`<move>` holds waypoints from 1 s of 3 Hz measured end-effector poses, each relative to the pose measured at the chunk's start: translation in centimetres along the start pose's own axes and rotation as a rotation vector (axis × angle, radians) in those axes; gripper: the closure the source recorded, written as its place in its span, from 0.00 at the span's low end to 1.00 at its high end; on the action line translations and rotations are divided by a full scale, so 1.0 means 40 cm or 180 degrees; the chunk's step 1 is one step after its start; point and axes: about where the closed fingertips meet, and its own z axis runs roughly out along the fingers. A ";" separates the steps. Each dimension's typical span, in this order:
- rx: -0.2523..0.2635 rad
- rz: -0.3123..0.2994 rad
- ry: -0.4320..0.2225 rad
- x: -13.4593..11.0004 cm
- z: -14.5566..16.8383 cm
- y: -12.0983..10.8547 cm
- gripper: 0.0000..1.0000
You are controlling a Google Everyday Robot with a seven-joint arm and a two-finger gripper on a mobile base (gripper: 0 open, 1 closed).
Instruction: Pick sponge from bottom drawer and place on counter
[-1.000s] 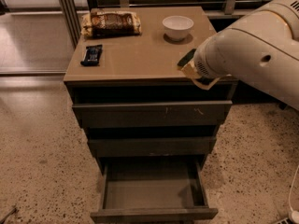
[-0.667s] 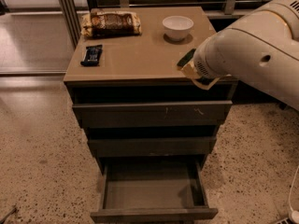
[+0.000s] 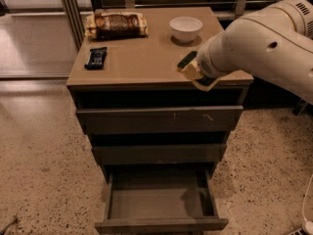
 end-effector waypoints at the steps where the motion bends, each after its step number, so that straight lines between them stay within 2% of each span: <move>1: -0.0143 0.0028 -0.0050 -0.027 0.082 -0.011 1.00; 3: -0.0335 0.0122 -0.0085 -0.063 0.255 -0.016 1.00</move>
Offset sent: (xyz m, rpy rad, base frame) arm 0.1036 0.0315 -0.0566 0.0802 0.0490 0.0684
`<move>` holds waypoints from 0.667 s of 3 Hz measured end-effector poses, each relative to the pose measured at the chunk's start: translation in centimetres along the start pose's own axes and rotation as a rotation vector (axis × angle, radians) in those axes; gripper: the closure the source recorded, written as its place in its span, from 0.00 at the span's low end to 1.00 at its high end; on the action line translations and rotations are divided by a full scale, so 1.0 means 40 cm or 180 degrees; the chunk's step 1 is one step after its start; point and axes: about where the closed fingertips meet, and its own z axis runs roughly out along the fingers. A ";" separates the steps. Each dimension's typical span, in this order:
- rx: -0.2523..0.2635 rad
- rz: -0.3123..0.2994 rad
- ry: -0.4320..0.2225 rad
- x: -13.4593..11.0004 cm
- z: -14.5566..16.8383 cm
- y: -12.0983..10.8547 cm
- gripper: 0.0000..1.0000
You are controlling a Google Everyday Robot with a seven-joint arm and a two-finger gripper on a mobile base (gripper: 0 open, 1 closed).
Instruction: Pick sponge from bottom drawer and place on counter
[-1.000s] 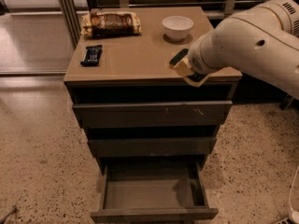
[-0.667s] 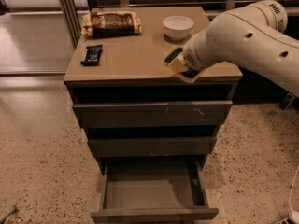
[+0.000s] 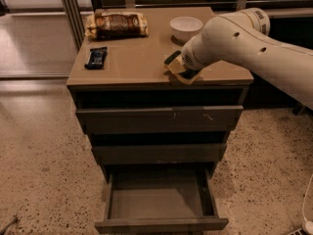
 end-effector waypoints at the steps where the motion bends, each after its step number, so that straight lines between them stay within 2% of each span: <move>1: -0.0131 0.0083 -0.0008 -0.011 0.058 0.002 1.00; 2: -0.0233 0.0148 -0.0036 -0.024 0.101 0.009 1.00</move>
Offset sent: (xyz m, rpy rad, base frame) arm 0.0454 0.0294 -0.0299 0.1151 0.0647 0.0315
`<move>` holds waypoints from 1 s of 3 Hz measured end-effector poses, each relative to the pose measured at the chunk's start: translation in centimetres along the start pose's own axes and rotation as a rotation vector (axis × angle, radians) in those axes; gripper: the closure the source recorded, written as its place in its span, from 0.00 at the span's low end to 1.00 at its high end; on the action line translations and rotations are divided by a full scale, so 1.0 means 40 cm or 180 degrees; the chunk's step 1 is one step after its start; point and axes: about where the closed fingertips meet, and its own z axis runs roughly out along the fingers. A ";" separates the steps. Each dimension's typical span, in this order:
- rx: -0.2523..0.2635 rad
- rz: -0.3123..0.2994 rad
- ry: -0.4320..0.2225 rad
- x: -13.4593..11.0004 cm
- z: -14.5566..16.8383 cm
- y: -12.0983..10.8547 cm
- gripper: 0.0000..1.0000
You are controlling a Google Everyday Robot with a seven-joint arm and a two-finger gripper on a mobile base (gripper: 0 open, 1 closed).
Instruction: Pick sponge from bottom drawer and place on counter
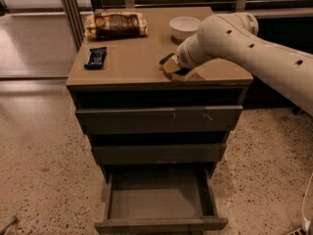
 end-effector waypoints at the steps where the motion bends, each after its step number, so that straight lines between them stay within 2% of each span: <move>1: -0.0068 0.0014 0.0015 -0.010 0.022 0.004 1.00; 2: -0.0068 0.0014 0.0015 -0.010 0.022 0.004 0.81; 3: -0.0068 0.0014 0.0015 -0.010 0.022 0.004 0.58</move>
Offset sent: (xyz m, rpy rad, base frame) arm 0.0066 0.0065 -0.0034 0.0096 0.0166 0.0112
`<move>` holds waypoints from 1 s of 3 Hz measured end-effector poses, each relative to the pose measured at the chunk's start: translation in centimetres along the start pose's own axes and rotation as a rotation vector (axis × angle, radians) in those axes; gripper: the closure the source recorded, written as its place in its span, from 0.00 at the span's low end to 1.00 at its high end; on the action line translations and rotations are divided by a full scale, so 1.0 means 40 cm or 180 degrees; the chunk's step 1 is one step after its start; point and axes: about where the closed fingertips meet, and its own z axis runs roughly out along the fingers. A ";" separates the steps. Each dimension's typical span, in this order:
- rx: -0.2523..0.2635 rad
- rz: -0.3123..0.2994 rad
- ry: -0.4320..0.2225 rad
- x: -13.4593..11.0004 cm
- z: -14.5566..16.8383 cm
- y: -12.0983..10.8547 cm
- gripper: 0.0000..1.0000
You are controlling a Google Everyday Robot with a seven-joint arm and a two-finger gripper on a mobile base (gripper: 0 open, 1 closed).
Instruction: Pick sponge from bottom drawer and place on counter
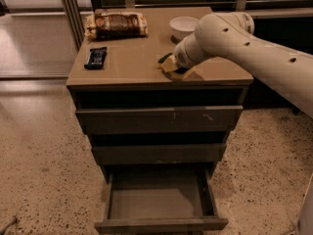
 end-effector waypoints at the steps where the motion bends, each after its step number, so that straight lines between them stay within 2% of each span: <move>1: 0.0000 0.0000 0.0000 0.000 0.000 0.000 0.35; 2: 0.0012 -0.0008 0.0046 -0.030 -0.001 0.021 0.12; 3: 0.0071 -0.0026 0.0100 -0.112 -0.034 0.042 0.00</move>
Offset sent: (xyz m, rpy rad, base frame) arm -0.0001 0.0272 0.0210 -0.0296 0.0154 -0.0136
